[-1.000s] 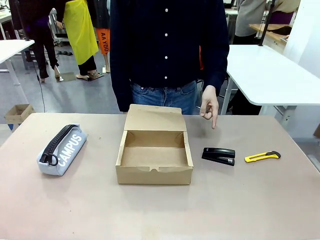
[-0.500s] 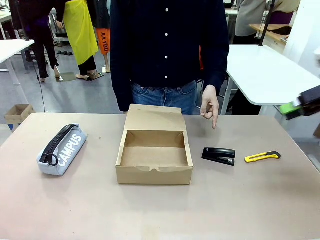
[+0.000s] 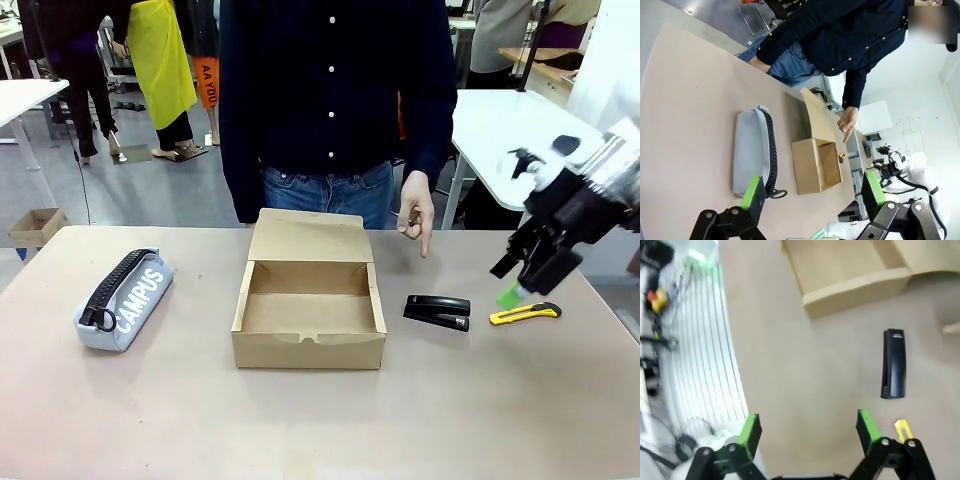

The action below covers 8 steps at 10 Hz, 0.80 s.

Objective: Pack the items into the box.
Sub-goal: Pick up the item specified by the human and place it in the Mailer Box.

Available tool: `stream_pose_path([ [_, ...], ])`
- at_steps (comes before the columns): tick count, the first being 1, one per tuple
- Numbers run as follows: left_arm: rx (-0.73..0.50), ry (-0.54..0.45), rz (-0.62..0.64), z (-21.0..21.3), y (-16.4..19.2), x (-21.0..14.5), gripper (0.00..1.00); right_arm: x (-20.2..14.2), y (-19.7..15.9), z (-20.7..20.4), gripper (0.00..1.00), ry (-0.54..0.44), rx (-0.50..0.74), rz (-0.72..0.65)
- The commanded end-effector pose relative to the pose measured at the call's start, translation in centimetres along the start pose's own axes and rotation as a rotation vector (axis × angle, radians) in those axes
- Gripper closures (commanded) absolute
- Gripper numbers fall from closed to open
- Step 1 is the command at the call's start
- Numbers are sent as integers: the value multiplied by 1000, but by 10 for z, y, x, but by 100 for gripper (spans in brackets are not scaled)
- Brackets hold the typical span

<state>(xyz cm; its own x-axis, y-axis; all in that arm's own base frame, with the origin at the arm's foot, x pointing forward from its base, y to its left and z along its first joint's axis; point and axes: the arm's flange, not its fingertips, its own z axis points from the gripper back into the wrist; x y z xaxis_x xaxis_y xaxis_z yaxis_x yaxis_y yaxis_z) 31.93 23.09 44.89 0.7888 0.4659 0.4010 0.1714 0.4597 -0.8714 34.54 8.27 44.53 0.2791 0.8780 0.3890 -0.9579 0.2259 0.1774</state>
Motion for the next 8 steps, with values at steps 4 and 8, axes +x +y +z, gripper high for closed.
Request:
stream_pose_path([
  [4,-23,-18,-21,1,0,2,0,0,0,0,0,0,0,0],
  [8,-23,-18,-21,1,0,2,0,24,-18,-21,0,151,-81,39],
])
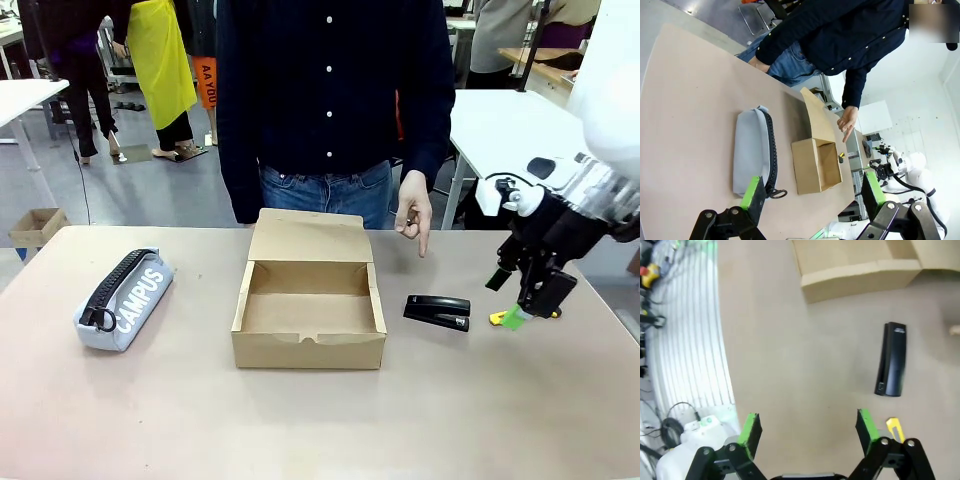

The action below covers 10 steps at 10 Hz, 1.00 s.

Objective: Pack the items into the box.
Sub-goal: Pick up the item specified by the human and place it in the Mailer Box.

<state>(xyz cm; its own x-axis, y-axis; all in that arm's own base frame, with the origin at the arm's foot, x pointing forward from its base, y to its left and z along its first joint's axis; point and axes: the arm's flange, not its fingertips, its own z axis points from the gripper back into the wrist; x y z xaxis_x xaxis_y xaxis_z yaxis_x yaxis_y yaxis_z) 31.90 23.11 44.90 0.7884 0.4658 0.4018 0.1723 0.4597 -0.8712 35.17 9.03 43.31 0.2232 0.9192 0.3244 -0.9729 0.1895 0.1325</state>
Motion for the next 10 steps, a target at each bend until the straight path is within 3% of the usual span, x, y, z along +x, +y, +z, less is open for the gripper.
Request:
stream_pose_path([
  [1,-22,-18,-21,0,0,2,0,29,-23,-16,0,128,-107,-34],
  [5,-22,-18,-21,0,0,2,0,60,-58,-69,0,215,-126,-24],
  [8,-22,-18,-21,0,0,2,0,57,-76,-98,0,255,-220,-139],
  [10,-22,-18,-21,0,0,2,0,53,-88,-108,0,264,-197,-135],
])
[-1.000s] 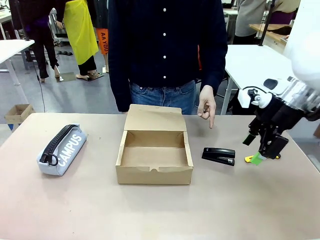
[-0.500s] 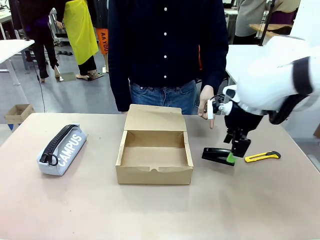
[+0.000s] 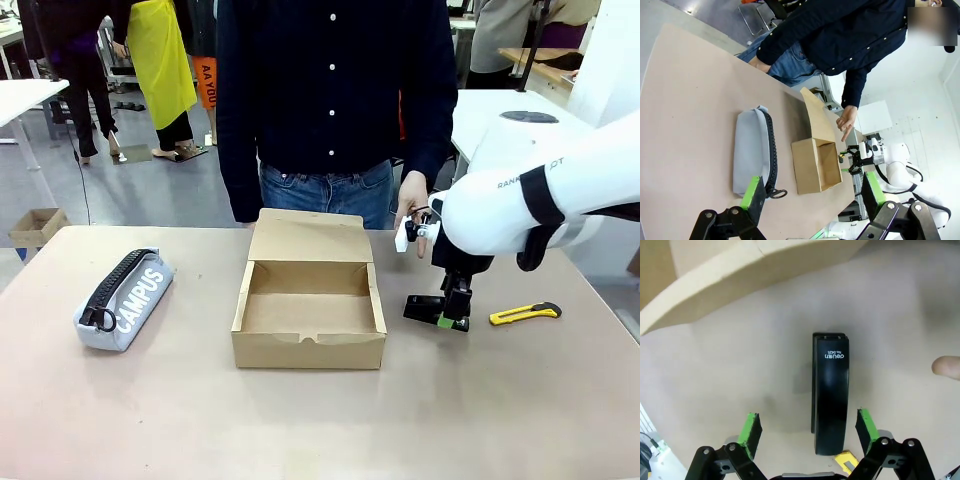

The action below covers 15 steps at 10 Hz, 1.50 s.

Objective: Pack the items into the box.
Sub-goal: Pick up the item specified by the human and place it in the Mailer Box.

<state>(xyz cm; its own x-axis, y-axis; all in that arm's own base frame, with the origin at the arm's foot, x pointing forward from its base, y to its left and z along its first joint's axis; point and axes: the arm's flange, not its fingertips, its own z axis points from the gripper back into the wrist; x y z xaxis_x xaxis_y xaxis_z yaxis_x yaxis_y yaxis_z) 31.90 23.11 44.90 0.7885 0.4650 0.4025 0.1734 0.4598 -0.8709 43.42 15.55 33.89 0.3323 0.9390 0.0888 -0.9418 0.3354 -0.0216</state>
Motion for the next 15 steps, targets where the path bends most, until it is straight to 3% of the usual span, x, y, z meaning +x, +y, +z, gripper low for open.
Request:
stream_pose_path([
  [1,-22,-18,-20,0,0,2,0,4,-14,-7,0,44,-13,-37],
  [9,-22,-18,-20,0,0,2,0,4,-24,-11,0,46,7,-24],
  [10,-22,-18,-20,0,0,2,0,5,-24,-11,51,57,19,-12],
  [11,-22,-18,-20,0,0,2,0,5,-25,-11,52,56,27,-15],
  [12,-22,-18,-20,0,0,2,0,5,-25,-12,100,59,26,-13],
  [14,-22,-18,-20,0,0,2,0,5,-25,-12,100,63,29,-10],
  [15,-22,-18,-20,0,0,2,0,6,-25,-12,79,68,30,-10],
])
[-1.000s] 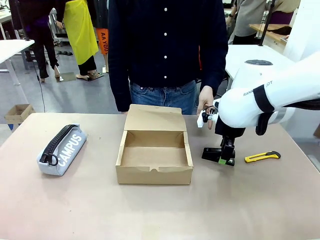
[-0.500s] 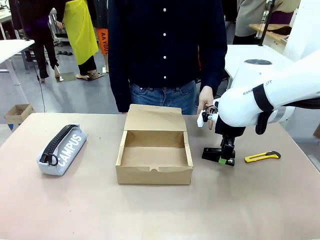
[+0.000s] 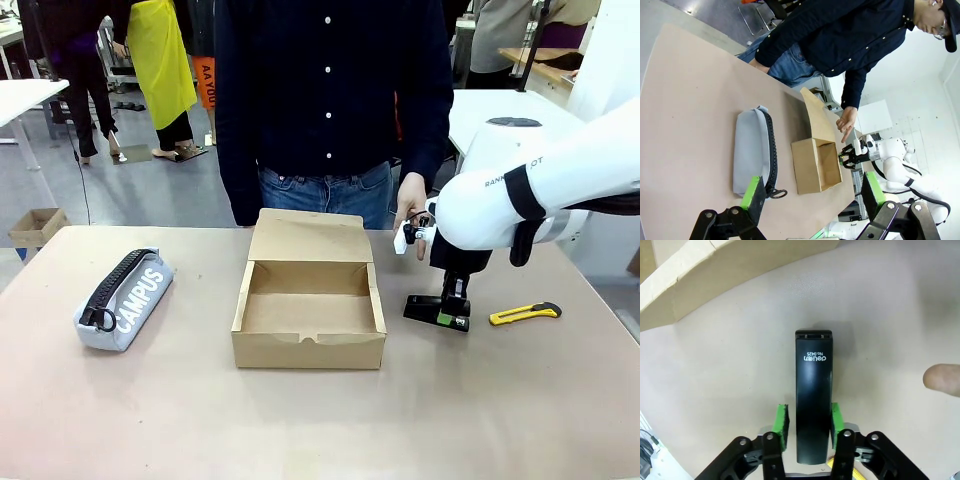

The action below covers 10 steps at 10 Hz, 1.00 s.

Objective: Pack the items into the box.
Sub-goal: Pick up the item specified by the human and place it in the Mailer Box.

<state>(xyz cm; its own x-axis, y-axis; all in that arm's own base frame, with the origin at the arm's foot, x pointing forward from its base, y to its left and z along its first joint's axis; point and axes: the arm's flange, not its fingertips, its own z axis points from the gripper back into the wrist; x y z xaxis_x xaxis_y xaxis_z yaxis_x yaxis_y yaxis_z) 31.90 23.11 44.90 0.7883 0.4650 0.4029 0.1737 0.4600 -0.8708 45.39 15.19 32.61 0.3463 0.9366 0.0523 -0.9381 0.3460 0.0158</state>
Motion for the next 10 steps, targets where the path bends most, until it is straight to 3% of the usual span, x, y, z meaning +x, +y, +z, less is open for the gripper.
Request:
stream_pose_path([
  [1,-22,-18,-19,0,0,2,0,4,-5,2,89,32,-6,4],
  [2,-22,-18,-19,0,0,2,0,4,-5,2,100,33,-3,2],
  [7,-22,-18,-19,0,0,2,0,3,0,17,100,44,1,40],
  [10,-22,-18,-19,0,0,2,0,-30,38,102,100,65,81,74],
])
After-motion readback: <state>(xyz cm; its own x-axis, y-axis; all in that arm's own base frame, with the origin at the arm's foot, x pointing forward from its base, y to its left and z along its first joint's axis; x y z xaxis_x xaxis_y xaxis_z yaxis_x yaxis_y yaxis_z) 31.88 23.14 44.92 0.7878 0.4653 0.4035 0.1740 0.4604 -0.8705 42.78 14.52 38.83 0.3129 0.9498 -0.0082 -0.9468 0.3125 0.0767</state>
